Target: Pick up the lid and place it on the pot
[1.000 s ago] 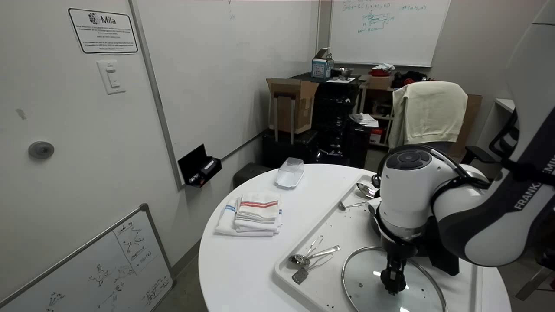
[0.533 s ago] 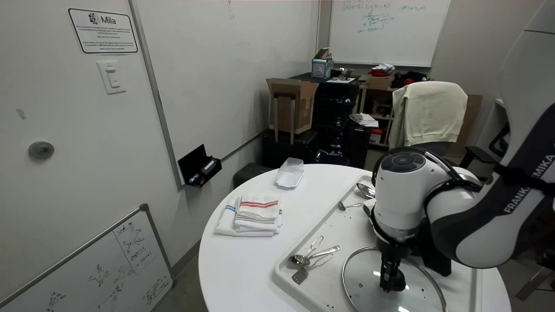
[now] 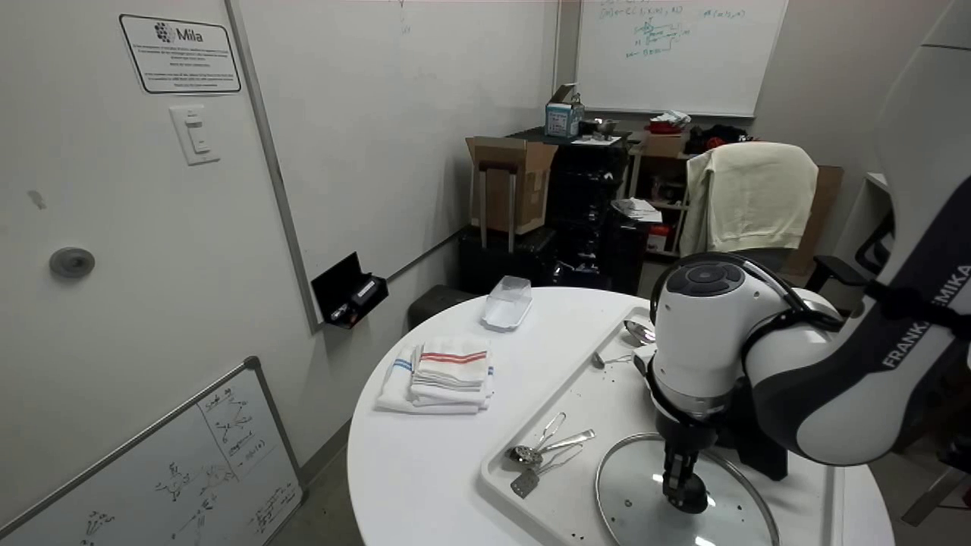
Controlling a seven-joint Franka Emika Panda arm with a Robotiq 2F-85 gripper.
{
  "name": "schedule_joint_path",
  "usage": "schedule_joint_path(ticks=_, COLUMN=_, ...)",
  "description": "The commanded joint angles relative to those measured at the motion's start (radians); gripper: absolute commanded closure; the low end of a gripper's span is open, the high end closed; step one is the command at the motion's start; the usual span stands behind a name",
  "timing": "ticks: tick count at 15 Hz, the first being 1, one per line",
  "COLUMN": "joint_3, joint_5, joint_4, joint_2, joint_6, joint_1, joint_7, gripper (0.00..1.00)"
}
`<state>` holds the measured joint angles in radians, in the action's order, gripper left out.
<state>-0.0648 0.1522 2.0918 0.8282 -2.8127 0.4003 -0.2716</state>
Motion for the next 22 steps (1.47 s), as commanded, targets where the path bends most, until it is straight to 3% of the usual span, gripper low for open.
schedule_joint_path(ticks=1, joint_3=0.006, joint_5=-0.013, joint_4=0.025, joint_2=-0.036, joint_6=-0.006, joint_1=0.005, joint_7=0.003, gripper=0.76)
schedule_joint_path(ticks=13, joint_3=0.029, joint_5=0.006, joint_4=0.158, joint_2=-0.25, joint_6=0.019, joint_1=0.009, joint_7=0.019, gripper=0.76)
schedule_joint_path(ticks=22, joint_3=0.052, joint_5=0.021, joint_4=0.251, joint_2=-0.441, joint_6=0.123, joint_1=-0.006, joint_7=0.0, gripper=0.76)
